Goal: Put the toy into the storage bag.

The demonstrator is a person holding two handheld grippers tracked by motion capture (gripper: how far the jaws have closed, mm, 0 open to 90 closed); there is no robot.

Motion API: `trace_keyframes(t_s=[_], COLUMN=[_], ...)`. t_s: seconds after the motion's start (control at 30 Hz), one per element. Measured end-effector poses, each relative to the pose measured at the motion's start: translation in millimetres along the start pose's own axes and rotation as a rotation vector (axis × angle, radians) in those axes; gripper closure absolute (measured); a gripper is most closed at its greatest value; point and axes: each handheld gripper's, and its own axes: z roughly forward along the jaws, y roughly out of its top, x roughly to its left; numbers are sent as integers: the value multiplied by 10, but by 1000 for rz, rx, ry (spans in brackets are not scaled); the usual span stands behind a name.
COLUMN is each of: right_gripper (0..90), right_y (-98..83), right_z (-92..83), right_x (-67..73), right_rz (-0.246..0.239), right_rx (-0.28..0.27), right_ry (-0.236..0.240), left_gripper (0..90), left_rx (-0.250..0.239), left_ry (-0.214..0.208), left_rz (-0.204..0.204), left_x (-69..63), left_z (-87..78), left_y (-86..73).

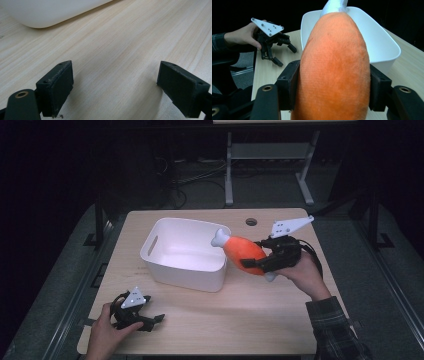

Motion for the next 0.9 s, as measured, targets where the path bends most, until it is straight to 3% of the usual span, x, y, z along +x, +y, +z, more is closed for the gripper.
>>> trace_keyframes(t_s=[0.9], right_gripper=[372], right_y=[494], right_z=[569], right_x=[-56], right_rz=[-80], right_rx=[72], right_ry=[75], left_gripper=[127], left_rx=[-1], left_ry=[1], left_rz=[0], left_x=[0], left_z=[1], left_y=[-1])
